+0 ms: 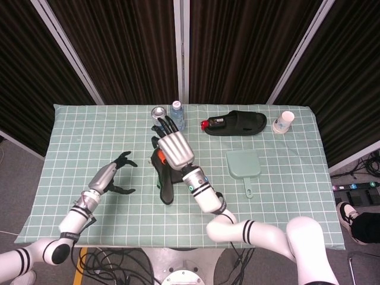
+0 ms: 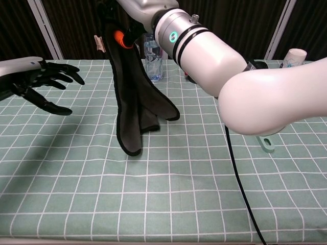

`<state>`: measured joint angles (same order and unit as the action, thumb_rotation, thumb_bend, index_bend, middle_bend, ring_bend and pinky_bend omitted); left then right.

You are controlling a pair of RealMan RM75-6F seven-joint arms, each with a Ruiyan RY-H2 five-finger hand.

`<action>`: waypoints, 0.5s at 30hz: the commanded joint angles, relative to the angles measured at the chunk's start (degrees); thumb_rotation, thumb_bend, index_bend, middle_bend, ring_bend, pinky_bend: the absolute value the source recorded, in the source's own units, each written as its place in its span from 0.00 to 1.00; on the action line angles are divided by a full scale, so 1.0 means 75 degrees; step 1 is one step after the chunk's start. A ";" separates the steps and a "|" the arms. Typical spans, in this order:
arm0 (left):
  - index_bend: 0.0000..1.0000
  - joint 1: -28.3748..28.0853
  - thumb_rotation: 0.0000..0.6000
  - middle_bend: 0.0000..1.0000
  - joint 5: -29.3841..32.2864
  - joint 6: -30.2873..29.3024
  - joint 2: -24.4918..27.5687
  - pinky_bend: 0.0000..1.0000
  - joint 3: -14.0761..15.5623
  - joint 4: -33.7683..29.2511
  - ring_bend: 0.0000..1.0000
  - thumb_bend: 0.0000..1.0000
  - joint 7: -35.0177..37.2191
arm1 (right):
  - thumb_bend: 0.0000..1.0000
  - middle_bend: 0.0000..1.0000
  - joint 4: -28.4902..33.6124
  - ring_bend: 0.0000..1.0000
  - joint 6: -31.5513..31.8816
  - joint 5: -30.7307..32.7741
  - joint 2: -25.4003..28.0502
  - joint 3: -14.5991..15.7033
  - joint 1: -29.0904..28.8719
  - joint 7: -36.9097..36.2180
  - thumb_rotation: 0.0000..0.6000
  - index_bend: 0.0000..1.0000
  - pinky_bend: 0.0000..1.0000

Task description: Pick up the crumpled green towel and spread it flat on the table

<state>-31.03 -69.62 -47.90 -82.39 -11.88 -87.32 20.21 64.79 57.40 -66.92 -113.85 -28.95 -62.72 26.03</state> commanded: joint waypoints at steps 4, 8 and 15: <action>0.36 -0.0221 1.00 0.13 0.0163 0.0221 -0.0213 0.16 -0.0032 -0.0034 0.13 0.12 0.0016 | 0.44 0.22 -0.0273 0.05 0.0074 0.0257 -0.0134 -0.0251 -0.0360 0.0141 1.00 0.73 0.00; 0.36 -0.0329 1.00 0.13 0.0453 0.0410 -0.0380 0.16 -0.0146 0.0117 0.13 0.12 0.0260 | 0.44 0.22 -0.0343 0.05 0.0159 0.0399 -0.0204 -0.0376 -0.0536 0.0145 1.00 0.73 0.00; 0.39 -0.0460 1.00 0.13 0.1104 0.0503 -0.0846 0.16 -0.0151 0.0620 0.13 0.12 0.0001 | 0.44 0.22 -0.0365 0.05 0.0272 0.0657 -0.0265 -0.0502 -0.0717 0.0061 1.00 0.73 0.00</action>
<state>-34.25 -62.15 -44.12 -88.00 -13.09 -83.19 20.93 62.02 59.34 -62.17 -115.76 -32.61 -67.97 26.64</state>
